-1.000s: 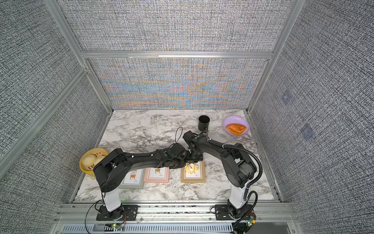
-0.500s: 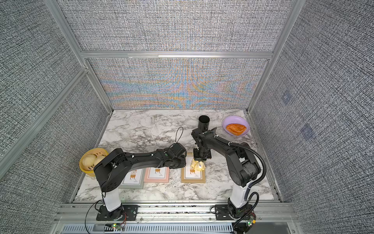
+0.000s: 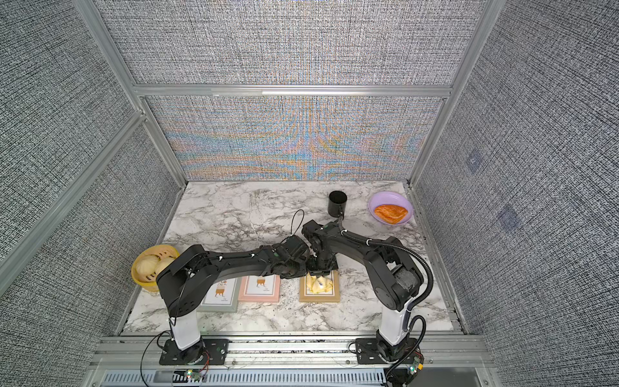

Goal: Wipe the picture frame with a cloth
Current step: Wipe the dirt from the picture frame.

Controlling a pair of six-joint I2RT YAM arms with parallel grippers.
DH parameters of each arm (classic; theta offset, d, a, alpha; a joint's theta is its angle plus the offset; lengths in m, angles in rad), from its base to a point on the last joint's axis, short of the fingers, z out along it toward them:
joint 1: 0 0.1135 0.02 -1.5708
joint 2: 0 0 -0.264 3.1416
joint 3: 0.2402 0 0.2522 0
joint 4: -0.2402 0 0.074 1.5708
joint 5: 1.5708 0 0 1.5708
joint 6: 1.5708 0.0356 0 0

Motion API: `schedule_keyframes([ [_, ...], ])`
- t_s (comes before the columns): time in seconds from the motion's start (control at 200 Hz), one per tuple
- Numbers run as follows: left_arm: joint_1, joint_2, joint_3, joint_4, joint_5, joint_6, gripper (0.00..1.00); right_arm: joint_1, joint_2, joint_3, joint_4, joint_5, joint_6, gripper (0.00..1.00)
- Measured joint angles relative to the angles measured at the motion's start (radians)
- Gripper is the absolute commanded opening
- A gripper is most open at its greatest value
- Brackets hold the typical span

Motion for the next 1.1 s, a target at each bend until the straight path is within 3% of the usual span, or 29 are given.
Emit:
schedule_keyframes([
  [0.145, 0.000, 0.001, 0.003, -0.004, 0.000, 0.000, 0.05, -0.070, -0.043, -0.041, -0.055, 0.043, -0.024, 0.00],
  [0.305, 0.000, 0.002, 0.003, -0.004, 0.000, 0.001, 0.05, -0.044, -0.054, -0.056, -0.055, 0.053, -0.039, 0.00],
  [0.51, 0.000, 0.000, -0.002, 0.000, 0.000, -0.002, 0.05, 0.062, -0.063, -0.066, -0.038, -0.045, -0.008, 0.00],
  [0.746, 0.000, 0.000, -0.004, 0.002, 0.001, -0.006, 0.05, 0.058, -0.067, -0.087, 0.029, -0.119, 0.029, 0.00],
  [0.931, 0.000, -0.005, -0.010, 0.008, 0.000, -0.011, 0.05, -0.013, -0.103, -0.123, -0.008, -0.037, 0.043, 0.00],
  [1.096, 0.000, -0.008, -0.016, 0.016, 0.000, -0.013, 0.05, -0.013, -0.109, -0.123, -0.014, 0.011, 0.051, 0.00],
])
